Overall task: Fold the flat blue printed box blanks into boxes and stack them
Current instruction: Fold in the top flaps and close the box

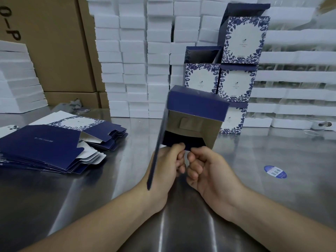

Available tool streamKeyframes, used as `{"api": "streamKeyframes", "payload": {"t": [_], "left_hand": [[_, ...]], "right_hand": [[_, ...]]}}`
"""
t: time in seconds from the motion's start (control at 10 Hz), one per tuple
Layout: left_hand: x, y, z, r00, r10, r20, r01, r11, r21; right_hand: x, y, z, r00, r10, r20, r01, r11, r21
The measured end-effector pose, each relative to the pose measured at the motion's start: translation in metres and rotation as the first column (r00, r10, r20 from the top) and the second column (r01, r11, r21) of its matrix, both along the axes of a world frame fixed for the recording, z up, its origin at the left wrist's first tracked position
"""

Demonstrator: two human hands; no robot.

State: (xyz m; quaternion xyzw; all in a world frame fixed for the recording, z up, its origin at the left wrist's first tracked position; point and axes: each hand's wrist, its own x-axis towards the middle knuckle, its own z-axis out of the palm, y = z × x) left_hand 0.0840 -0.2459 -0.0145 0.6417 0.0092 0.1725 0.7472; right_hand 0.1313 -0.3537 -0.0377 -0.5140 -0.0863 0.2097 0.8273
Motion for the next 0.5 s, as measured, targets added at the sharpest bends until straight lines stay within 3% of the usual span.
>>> {"api": "streamKeyframes", "payload": {"t": [0.1,0.2,0.5], "left_hand": [[0.011,0.01,-0.015,0.999,-0.012,0.049,0.012,1.0,0.009],[0.021,0.019,-0.028,0.998,0.05,0.042,-0.046,0.995,-0.085],[0.026,0.022,-0.028,0.988,0.147,-0.056,-0.156,0.963,-0.218]], "right_hand": [[0.001,0.001,-0.001,0.999,-0.038,-0.029,0.038,0.999,0.008],[0.001,0.002,-0.002,0.999,-0.039,-0.03,0.04,0.999,0.014],[-0.001,0.001,0.0,0.997,-0.055,-0.048,0.055,0.998,-0.004]]}}
